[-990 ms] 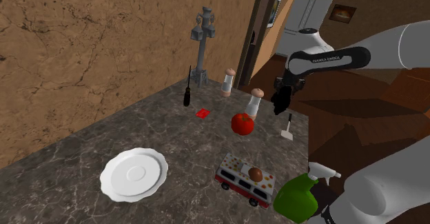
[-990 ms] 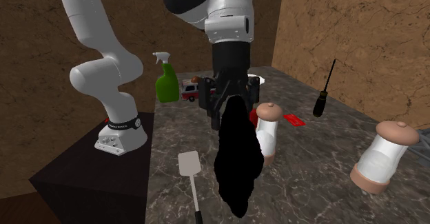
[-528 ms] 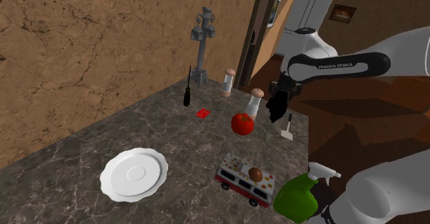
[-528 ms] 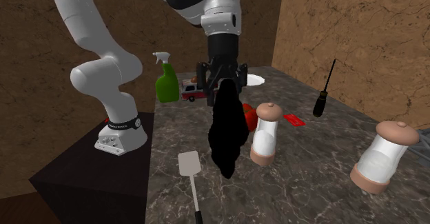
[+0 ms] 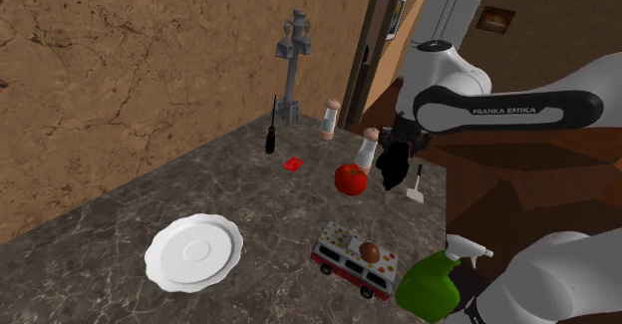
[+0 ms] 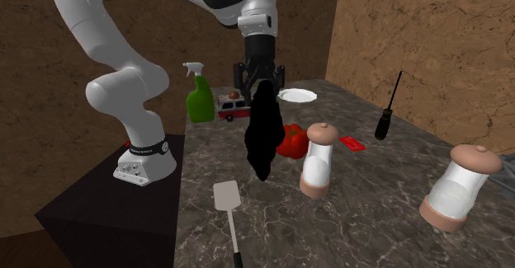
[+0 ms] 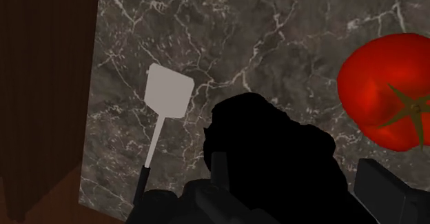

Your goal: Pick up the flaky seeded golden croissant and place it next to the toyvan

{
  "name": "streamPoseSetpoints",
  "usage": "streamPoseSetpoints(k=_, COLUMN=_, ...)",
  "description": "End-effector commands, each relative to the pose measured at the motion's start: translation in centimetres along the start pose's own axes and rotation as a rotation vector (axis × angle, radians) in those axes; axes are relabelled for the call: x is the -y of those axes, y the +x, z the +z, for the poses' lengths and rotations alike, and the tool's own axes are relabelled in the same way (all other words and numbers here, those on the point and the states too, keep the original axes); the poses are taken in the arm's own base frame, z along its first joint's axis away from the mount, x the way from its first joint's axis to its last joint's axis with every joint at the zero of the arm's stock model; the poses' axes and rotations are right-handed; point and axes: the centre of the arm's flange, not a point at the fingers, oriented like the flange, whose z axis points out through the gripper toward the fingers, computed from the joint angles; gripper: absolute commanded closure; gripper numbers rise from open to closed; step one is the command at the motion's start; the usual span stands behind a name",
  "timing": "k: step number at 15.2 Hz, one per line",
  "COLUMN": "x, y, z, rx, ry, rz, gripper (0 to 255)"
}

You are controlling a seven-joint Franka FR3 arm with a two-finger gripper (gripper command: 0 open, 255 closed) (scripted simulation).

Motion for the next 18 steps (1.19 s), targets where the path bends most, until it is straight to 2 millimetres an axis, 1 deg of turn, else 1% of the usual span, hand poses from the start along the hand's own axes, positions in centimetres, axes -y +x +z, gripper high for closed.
streamPoseSetpoints(k=1, x=1.2, y=-2.4, z=-0.8, rx=-0.001, ry=0.000, rz=0.001, gripper=255)
streamPoseSetpoints(k=18, x=10.1, y=-21.6, z=-8.2, rx=-0.001, ry=0.000, rz=0.001, gripper=255)
